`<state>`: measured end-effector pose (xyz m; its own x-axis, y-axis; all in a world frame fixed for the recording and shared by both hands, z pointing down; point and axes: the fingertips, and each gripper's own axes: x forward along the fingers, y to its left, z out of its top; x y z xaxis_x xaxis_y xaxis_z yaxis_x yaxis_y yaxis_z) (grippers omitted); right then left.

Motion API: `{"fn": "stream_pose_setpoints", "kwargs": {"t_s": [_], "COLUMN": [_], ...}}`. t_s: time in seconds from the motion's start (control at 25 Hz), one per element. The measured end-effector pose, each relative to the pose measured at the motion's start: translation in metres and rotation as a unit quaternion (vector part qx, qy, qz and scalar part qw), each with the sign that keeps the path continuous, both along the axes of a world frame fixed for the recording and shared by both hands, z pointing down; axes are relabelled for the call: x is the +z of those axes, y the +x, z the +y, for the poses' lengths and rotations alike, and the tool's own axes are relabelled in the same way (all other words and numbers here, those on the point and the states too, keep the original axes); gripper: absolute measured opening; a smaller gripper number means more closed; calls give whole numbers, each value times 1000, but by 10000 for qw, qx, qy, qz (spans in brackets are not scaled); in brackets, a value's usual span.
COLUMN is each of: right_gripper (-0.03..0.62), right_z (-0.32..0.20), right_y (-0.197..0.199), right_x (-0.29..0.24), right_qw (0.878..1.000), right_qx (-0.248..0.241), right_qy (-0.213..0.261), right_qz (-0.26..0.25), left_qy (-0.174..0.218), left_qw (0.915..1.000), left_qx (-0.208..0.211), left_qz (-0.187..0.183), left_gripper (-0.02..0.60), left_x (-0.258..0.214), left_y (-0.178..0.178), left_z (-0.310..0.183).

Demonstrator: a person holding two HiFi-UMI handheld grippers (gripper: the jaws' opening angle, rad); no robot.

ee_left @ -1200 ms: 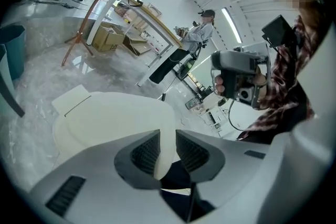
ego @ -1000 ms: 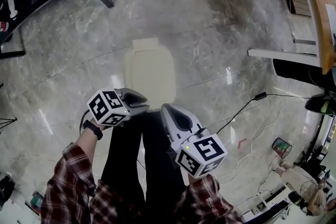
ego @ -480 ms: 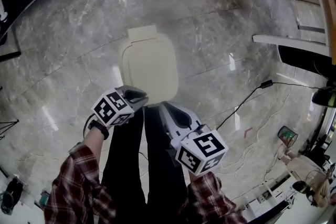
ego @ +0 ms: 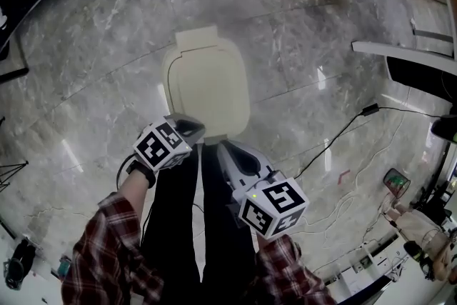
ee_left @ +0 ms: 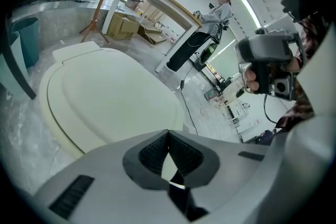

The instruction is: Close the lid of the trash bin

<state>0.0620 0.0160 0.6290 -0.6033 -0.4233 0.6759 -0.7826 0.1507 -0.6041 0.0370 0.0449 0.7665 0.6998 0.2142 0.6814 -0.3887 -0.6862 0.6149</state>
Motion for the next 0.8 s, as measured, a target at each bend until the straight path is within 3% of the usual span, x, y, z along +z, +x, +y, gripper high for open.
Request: {"fn": "stream_pose_setpoints", "kwargs": {"t_s": [0.8], "right_gripper": [12], "right_z": [-2], "right_y": [-14], "right_x": [9], "right_qw": [10000], "right_qx": [-31], "right_qy": [-75], "right_qz": [7], "left_qy": [-8], "left_qw": [9997], "left_qx": [261], "left_qz": [-18], "left_gripper": [9], "left_x": [7], "left_y": [0], "left_z": [0]}}
